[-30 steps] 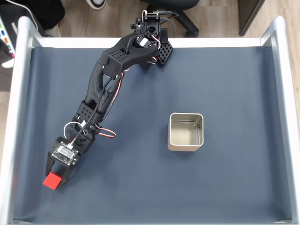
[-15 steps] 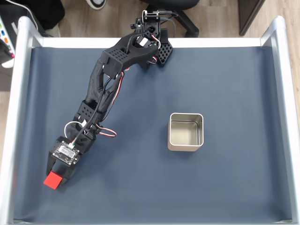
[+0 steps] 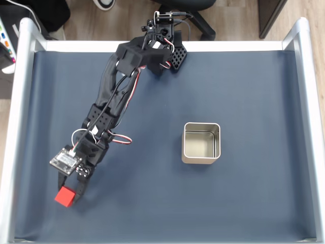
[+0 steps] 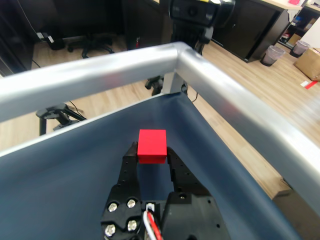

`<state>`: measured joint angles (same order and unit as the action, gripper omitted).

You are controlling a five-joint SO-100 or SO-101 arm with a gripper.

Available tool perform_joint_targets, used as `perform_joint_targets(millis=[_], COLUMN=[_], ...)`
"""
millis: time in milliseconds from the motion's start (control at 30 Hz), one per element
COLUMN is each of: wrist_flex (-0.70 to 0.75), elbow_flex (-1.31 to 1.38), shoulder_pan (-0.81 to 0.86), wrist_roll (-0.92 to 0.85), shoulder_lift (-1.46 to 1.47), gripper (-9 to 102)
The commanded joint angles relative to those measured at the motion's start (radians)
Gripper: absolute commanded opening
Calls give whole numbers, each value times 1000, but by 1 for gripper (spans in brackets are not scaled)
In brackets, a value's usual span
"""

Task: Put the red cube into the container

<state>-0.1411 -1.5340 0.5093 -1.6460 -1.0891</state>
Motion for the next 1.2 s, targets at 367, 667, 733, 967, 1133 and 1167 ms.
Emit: perform_joint_targets(millis=[367,667,733,967,1133,1167], wrist_flex=[193,345,397,597,686,686], elbow_flex=[-387,-646,-678,-761,-834,-853], shoulder_pan=[-192,-362,-407,-586,-730,-753], wrist_roll=[15,12,18,37,75,81], shoulder_lift=[-624,-1000,-1077,-1307,-1427,-1443], gripper=[0,0,0,0,0,0])
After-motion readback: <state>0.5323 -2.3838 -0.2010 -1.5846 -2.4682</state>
